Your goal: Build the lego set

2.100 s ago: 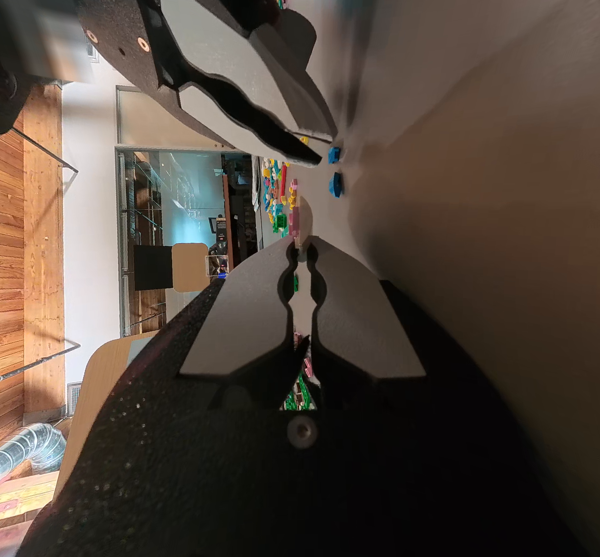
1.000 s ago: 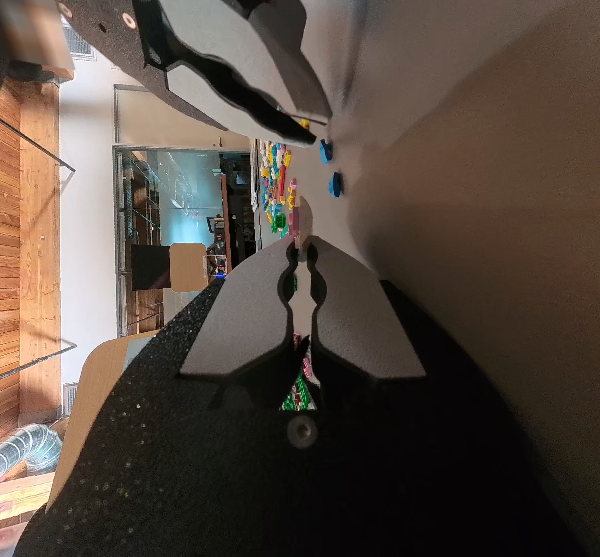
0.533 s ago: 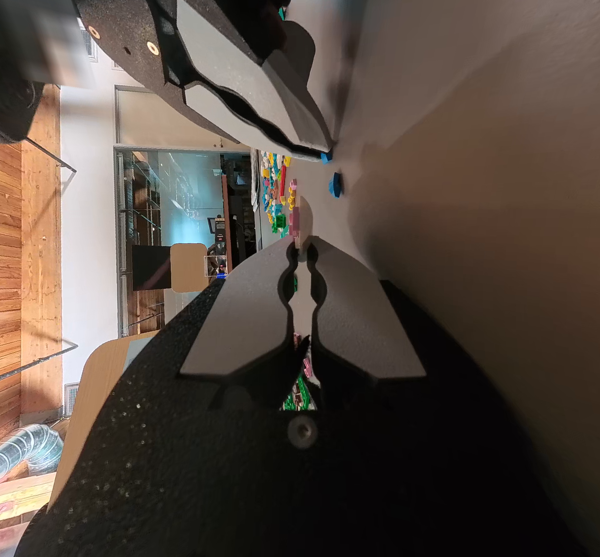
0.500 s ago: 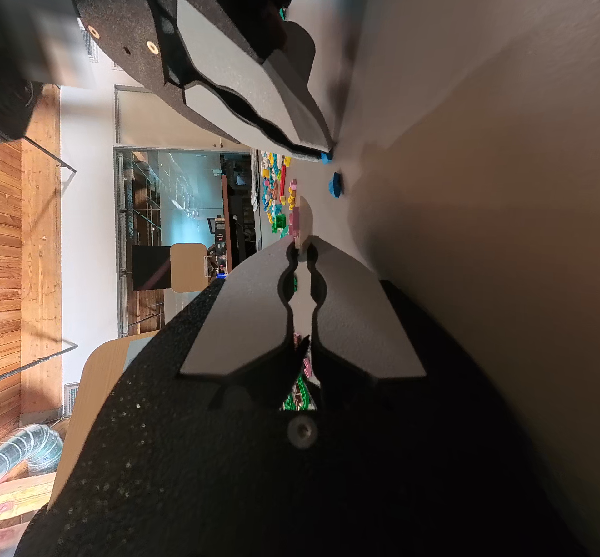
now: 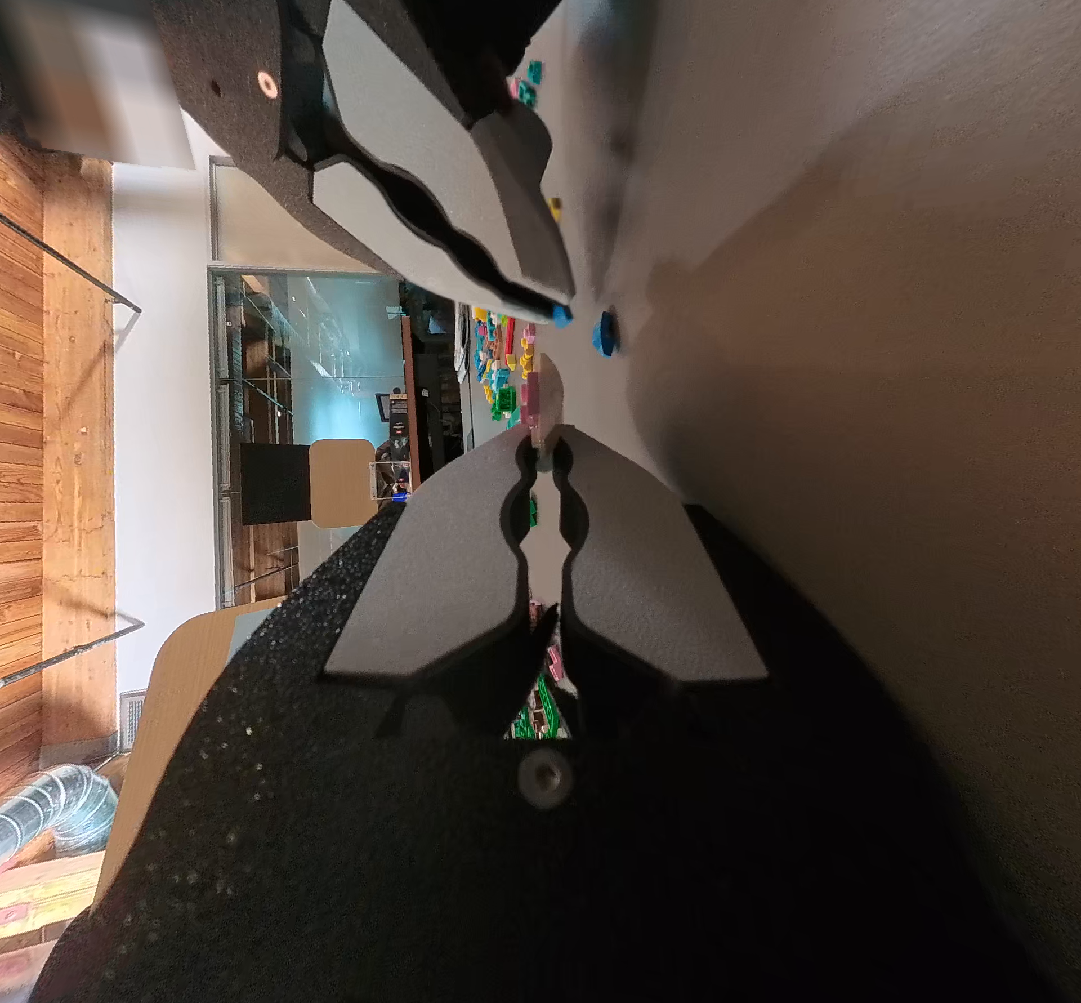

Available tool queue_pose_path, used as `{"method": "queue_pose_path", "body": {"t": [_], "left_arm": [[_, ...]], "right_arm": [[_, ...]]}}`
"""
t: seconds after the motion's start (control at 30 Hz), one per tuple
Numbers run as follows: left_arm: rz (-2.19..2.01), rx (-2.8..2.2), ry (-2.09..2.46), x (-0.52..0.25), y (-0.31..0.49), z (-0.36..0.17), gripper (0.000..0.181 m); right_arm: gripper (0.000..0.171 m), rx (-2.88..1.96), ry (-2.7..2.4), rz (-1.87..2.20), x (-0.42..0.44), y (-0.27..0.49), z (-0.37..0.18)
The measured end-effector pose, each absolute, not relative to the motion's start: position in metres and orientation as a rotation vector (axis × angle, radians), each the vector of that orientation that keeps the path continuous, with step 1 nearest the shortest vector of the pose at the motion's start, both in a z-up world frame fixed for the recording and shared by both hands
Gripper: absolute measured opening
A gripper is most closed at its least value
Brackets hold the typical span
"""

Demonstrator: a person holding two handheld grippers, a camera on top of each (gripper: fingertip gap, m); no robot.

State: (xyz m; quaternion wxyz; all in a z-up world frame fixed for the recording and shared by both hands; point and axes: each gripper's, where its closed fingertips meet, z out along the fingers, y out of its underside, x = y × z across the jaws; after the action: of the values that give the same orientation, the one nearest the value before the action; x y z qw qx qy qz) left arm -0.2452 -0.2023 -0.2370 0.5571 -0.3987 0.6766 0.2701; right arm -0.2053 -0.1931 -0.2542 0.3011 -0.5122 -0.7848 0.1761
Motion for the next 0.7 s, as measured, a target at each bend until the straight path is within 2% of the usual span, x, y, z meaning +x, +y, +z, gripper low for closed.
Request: {"method": "queue_pose_path", "body": {"t": [0.3,0.7], "left_arm": [[0.715,-0.894,1.575,-0.246,-0.186,-0.221,0.004],[0.504,-0.973,1.293,-0.233,-0.06,-0.185,0.004]], "right_arm": [[0.007,-1.359,-1.851,0.453,-0.215,-0.147,-0.218],[0.007,-1.492,-1.382,0.587,-0.199,-0.093,-0.193]]}}
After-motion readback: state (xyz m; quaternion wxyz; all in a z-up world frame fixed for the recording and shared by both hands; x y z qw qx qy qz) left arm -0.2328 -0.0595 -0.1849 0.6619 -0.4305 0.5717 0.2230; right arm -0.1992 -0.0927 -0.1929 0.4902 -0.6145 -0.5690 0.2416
